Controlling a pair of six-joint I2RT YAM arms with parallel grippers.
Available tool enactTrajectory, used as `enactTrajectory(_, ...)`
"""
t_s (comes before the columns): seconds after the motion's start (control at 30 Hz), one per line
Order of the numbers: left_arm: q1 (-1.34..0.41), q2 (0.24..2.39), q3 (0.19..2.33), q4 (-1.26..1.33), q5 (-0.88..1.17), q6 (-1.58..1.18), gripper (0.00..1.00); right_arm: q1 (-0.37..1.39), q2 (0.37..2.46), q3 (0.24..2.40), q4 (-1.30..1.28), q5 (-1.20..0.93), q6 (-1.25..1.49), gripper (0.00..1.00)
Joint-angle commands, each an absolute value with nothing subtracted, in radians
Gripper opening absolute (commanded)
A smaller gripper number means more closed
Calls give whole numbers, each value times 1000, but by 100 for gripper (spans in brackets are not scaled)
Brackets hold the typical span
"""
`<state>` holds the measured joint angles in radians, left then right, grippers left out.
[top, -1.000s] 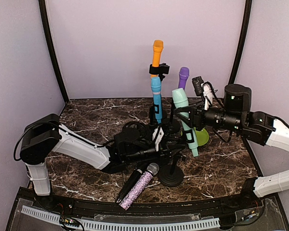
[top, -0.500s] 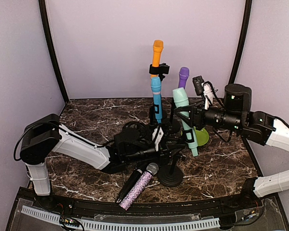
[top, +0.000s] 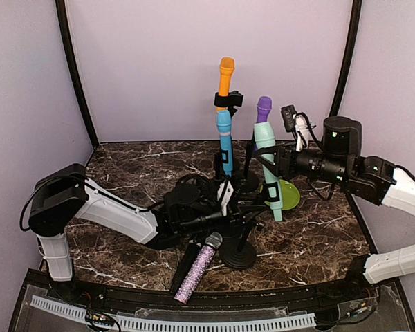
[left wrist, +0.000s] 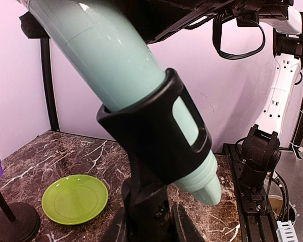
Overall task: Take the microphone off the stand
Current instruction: Remove the microphone from the microphone stand.
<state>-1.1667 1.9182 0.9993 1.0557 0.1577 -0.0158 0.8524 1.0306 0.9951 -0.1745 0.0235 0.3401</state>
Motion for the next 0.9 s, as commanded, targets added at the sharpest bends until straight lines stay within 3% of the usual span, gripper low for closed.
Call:
enactTrajectory(0.0, -1206, 1925, 925, 925, 265, 80, 0, 769, 998, 1106, 101, 257, 365, 0)
enactTrajectory(0.27, -1206, 1923, 926, 916, 274, 97, 0, 769, 1003, 1120, 108, 214, 368, 0)
enactTrajectory(0.87, -1206, 1928, 926, 906, 308, 93, 0, 768, 1028, 1158, 202, -175, 242, 0)
